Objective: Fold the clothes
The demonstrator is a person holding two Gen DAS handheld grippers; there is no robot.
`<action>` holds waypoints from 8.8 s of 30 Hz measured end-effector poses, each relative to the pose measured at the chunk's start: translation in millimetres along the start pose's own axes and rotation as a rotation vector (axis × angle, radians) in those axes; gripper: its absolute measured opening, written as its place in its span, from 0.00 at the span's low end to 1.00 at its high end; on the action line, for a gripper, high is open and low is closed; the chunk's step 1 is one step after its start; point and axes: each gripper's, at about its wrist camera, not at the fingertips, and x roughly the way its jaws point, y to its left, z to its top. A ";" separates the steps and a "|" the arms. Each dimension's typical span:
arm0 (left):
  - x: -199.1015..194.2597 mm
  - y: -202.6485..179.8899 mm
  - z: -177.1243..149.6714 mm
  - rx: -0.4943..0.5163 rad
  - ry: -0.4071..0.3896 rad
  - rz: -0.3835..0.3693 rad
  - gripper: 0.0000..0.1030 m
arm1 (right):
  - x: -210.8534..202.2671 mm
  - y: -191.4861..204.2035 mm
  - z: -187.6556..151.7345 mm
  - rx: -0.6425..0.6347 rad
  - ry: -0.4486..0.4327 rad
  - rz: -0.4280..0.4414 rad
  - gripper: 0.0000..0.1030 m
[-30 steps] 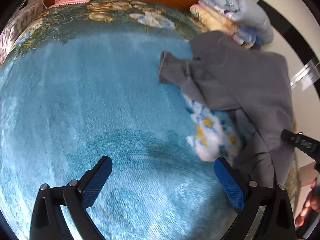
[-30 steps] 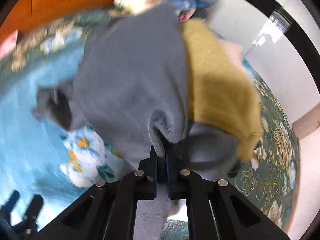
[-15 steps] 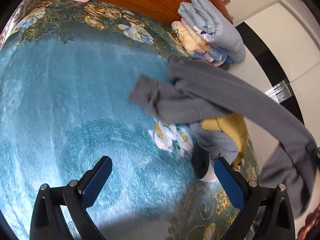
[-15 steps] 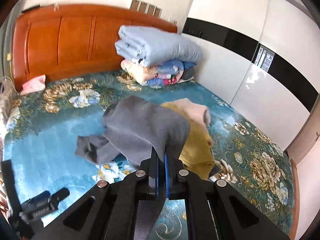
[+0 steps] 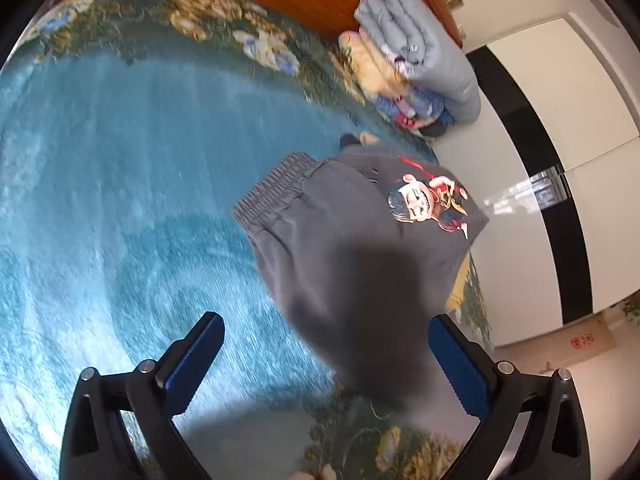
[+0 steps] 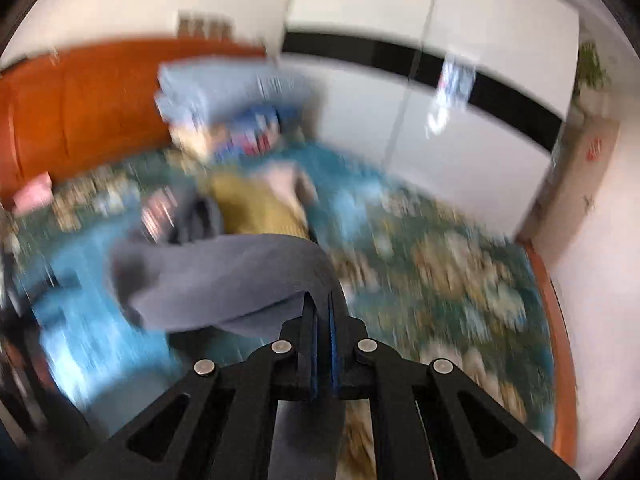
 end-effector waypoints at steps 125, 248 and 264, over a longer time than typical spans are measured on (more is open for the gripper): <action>-56.0 223.5 104.8 -0.300 0.172 0.137 0.13 | 63.6 -83.1 -320.6 1.103 0.625 0.429 0.58; 59.5 95.6 178.1 0.090 0.256 0.319 0.73 | 192.3 -105.0 -100.6 0.473 0.542 0.080 0.44; 107.4 78.5 180.2 0.331 0.262 0.478 0.72 | 244.0 48.0 -42.1 0.212 0.520 0.353 0.45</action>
